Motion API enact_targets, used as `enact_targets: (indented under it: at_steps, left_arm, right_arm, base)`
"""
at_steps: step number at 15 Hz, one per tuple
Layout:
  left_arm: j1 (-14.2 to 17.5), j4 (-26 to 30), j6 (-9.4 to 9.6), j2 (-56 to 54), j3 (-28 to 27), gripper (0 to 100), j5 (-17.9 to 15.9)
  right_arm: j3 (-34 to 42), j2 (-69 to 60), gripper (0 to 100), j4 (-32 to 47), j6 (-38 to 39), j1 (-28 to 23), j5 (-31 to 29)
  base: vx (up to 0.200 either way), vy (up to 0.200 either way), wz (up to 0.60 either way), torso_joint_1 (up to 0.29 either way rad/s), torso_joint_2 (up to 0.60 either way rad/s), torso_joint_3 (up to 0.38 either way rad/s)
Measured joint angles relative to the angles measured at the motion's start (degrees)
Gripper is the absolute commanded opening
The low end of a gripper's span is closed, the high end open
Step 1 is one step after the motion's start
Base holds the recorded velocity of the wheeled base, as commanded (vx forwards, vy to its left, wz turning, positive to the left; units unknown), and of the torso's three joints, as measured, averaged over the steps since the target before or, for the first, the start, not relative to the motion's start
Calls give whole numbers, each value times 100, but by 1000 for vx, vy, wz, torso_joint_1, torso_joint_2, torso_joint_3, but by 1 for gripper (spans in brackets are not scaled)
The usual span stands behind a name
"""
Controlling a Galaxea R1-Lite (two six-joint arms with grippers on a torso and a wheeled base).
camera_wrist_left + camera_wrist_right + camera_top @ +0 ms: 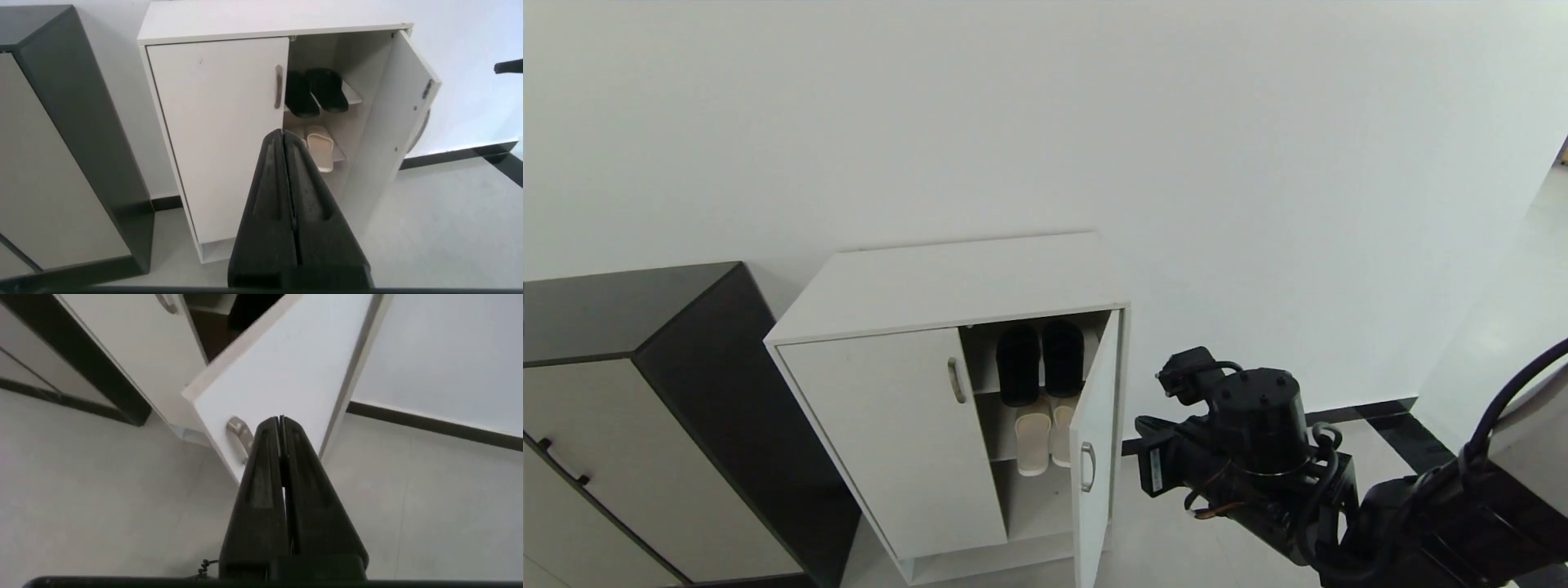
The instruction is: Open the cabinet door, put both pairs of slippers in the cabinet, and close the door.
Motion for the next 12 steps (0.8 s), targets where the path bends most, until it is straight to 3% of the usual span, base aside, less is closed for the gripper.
enact_targets:
  at_steps: [3,8,12]
  left_arm:
    - [0,0,-2,0,0,0,0]
    - [5,-5,0,0,0,0,0]
    - [-4,1,0,0,0,0,2]
  right_arm:
    - [105,-88,0,-11,-156,35,2]
    - [130,-77,0,-38,-161,35,-2]
    - [279,-67,0,-407,-347,49,-11]
  base:
    - [0,0,0,0,0,0]
    - [0,0,600,2,0,3]
    - [0,0,0,0,0,0]
